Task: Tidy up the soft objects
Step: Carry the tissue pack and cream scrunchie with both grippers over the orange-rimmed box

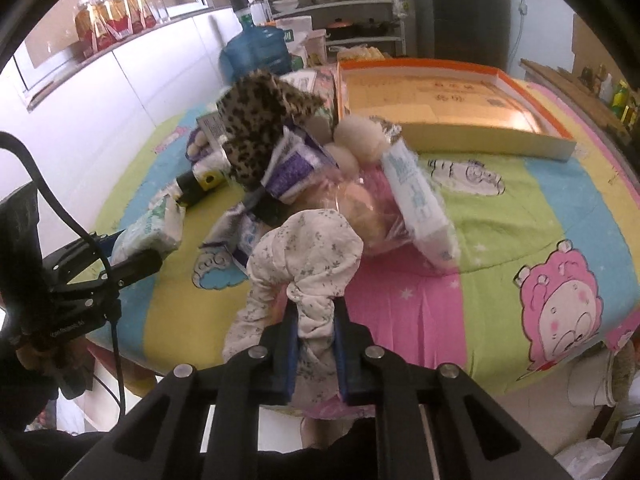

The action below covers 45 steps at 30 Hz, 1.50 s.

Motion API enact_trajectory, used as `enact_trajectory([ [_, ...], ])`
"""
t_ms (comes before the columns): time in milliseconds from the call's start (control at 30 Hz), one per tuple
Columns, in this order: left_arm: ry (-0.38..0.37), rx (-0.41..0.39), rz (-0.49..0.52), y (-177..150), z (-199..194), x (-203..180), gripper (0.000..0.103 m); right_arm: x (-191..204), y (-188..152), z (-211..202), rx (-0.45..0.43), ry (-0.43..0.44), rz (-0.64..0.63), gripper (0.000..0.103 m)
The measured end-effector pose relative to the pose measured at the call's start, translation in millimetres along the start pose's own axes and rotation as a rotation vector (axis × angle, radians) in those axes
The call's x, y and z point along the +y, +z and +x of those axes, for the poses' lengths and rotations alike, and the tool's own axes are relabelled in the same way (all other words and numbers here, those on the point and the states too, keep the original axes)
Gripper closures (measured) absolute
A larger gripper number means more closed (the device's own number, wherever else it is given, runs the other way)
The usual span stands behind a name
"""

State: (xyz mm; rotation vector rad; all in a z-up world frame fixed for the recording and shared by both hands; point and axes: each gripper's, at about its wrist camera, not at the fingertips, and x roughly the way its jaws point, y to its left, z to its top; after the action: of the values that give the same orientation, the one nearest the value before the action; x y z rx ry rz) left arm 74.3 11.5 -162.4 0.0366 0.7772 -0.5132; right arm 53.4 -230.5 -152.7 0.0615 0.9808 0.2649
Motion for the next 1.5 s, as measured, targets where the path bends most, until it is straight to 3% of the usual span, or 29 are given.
enact_trajectory([
  [367,0.016,-0.045,-0.017,37.5,-32.8,-12.8,0.047,3.0,18.2,-41.1,-0.109,0.008,0.021,0.087],
  [767,-0.035,-0.128,0.050,105.3,-38.0,-60.3,0.047,-25.7,46.9,-94.4,-0.258,-0.093,0.078,0.087],
  [1133,-0.025,-0.109,0.036,164.1,4.3,-108.1,0.046,-77.1,84.2,-110.5,-0.317,-0.162,0.085,0.087],
  [1333,0.073,-0.108,0.012,192.5,40.9,-128.0,0.046,-113.8,111.8,-102.1,-0.317,-0.147,0.082,0.087],
  [1500,0.098,-0.086,-0.043,216.2,76.0,-138.4,0.046,-150.5,139.6,-84.5,-0.308,-0.115,0.088,0.087],
])
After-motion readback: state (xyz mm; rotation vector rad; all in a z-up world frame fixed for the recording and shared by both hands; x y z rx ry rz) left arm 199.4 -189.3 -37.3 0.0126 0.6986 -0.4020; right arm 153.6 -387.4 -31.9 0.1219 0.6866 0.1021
